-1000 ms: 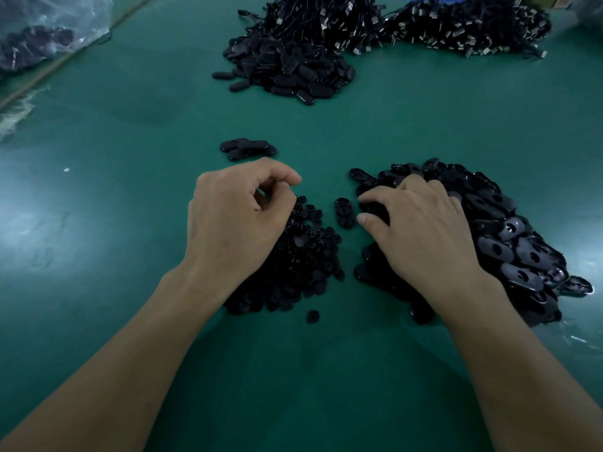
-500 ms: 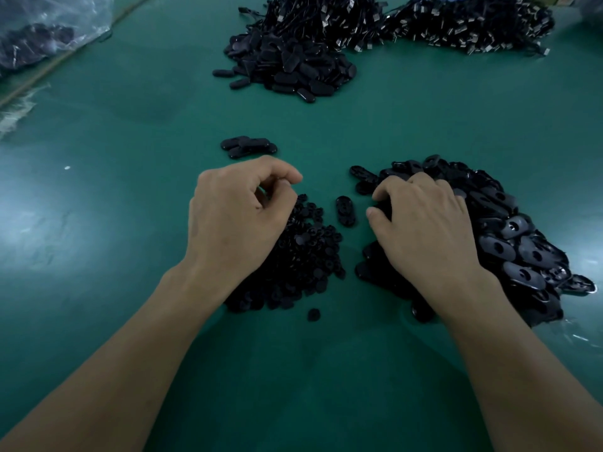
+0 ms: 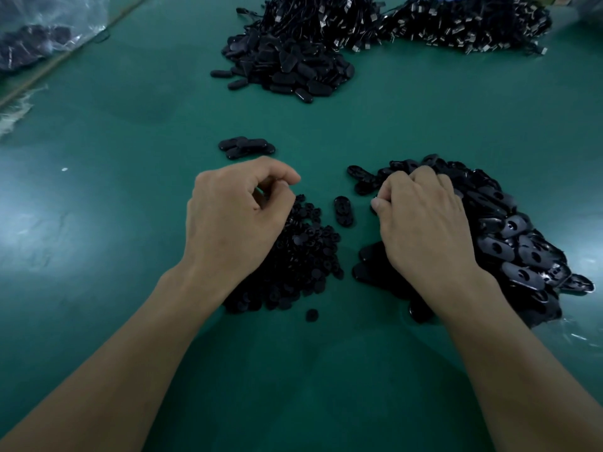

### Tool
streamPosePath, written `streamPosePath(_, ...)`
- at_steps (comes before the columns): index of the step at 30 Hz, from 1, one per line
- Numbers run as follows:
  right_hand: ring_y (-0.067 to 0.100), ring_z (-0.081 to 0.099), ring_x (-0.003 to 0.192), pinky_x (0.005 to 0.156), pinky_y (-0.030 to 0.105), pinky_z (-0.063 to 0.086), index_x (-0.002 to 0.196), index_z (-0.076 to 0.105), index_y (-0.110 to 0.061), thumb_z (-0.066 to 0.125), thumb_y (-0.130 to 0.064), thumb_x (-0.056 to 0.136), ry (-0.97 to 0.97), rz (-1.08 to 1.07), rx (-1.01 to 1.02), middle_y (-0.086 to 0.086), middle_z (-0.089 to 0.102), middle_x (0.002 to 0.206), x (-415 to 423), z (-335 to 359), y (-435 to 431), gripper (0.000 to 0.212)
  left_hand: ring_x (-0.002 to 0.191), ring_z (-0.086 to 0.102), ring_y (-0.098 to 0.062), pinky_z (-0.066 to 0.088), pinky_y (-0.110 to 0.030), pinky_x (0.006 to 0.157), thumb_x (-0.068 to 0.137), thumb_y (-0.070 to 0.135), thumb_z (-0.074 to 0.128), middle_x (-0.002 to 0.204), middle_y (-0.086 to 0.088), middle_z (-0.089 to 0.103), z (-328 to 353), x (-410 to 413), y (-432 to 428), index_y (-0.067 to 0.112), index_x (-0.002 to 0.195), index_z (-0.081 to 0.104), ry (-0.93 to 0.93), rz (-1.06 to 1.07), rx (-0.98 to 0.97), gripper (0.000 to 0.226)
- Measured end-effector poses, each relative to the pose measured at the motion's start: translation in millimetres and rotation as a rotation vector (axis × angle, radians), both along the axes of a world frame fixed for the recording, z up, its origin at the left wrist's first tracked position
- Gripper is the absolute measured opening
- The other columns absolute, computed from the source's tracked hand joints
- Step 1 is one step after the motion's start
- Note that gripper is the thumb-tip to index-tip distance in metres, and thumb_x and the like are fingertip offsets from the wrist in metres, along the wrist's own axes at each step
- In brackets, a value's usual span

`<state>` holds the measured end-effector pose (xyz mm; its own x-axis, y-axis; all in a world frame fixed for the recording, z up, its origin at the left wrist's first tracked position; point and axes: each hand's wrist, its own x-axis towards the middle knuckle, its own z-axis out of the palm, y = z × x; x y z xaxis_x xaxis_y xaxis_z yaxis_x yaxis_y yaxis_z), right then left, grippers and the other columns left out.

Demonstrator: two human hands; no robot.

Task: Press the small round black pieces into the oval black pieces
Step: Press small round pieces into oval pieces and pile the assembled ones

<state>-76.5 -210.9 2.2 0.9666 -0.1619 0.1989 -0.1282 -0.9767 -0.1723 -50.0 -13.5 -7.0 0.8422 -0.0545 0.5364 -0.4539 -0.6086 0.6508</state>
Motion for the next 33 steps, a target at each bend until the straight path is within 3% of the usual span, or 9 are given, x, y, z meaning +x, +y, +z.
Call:
streamPosePath(8,0.027,0.046,0.102,0.086,0.037,0.036,0.103,0.053,-0.010,0.041,-0.023,0.107,-0.106,0.046,0.037,0.009,0.056,0.108,1.1,-2.2,-1.9,0.018,0.046,0.054,-0.015,0.043,-0.026,0.044,0.090,0.019,0.060,0.062,0.018,0.063,-0.1,-0.2,0.1,0.030,0.092,0.076,-0.001,0.004,-0.001,0.020)
streamPosePath(12,0.020,0.042,0.092,0.080,0.026,0.029,0.093,0.045,-0.016,0.044,-0.021,0.106,-0.241,0.062,0.199,0.002,0.051,0.096,3.3,-1.9,-2.8,0.014,0.051,0.056,-0.014,0.042,-0.024,0.048,0.089,0.021,0.060,0.062,0.017,0.064,0.8,-0.3,-0.9,0.033,0.090,0.076,0.008,0.015,-0.009,0.020)
streamPosePath(15,0.017,0.044,0.084,0.066,0.022,0.029,0.090,0.044,-0.017,0.050,-0.016,0.104,-0.376,0.098,0.340,-0.002,0.050,0.089,3.1,1.9,0.8,0.015,0.052,0.058,-0.016,0.046,-0.026,0.049,0.089,0.021,0.062,0.064,0.014,0.066,1.7,-2.5,-2.3,0.030,0.093,0.076,-0.002,-0.022,-0.024,0.018)
streamPosePath(19,0.005,0.048,0.071,0.066,0.011,0.035,0.101,0.047,-0.020,0.055,-0.012,0.101,-0.599,0.212,0.467,-0.010,0.048,0.079,-0.1,8.7,6.0,0.012,0.064,0.061,-0.004,0.039,-0.004,0.059,0.090,0.027,0.071,0.077,0.018,0.066,5.7,-6.8,-7.6,0.021,0.108,0.074,-0.029,-0.144,-0.074,0.020)
streamPosePath(22,0.005,0.058,0.075,0.069,0.016,0.046,0.119,0.054,-0.022,0.052,-0.015,0.104,-0.553,0.353,0.727,-0.011,0.056,0.084,-2.4,7.1,12.3,0.017,0.070,0.064,-0.002,0.039,-0.003,0.062,0.090,0.040,0.068,0.086,0.015,0.069,7.0,-8.0,-10.0,0.024,0.117,0.071,0.023,-0.233,-0.124,0.031)
streamPosePath(26,0.011,0.068,0.074,0.069,0.024,0.054,0.114,0.064,-0.018,0.050,-0.007,0.104,-0.443,0.431,1.058,-0.007,0.068,0.082,-2.8,3.8,21.4,0.019,0.071,0.068,-0.005,0.052,-0.020,0.057,0.092,0.033,0.070,0.082,0.015,0.073,6.8,-5.7,-9.6,0.040,0.098,0.069,0.145,-0.267,-0.214,0.009)
streamPosePath(28,0.010,0.069,0.073,0.070,0.024,0.055,0.110,0.064,-0.016,0.049,-0.004,0.104,-0.405,0.452,1.161,-0.007,0.070,0.080,-2.9,3.3,23.3,0.020,0.072,0.067,-0.004,0.056,-0.024,0.059,0.092,0.028,0.071,0.079,0.016,0.072,8.3,-3.6,-7.2,0.038,0.092,0.068,0.147,-0.268,-0.263,0.011)
streamPosePath(30,0.010,0.069,0.074,0.070,0.022,0.055,0.108,0.063,-0.016,0.049,-0.002,0.103,-0.375,0.475,1.226,-0.006,0.070,0.084,-3.4,2.7,25.5,0.021,0.071,0.064,0.002,0.054,-0.018,0.059,0.091,0.028,0.072,0.078,0.019,0.071,11.4,-2.6,-6.2,0.033,0.091,0.068,0.152,-0.303,-0.321,0.007)
streamPosePath(33,0.010,0.068,0.075,0.070,0.022,0.055,0.104,0.063,-0.018,0.051,-0.002,0.102,-0.356,0.475,1.242,0.000,0.068,0.089,-3.8,1.7,29.0,0.020,0.058,0.059,0.002,0.050,-0.016,0.052,0.090,0.023,0.074,0.071,0.017,0.070,11.8,-1.7,-5.8,0.030,0.088,0.069,0.191,-0.352,-0.386,0.009)
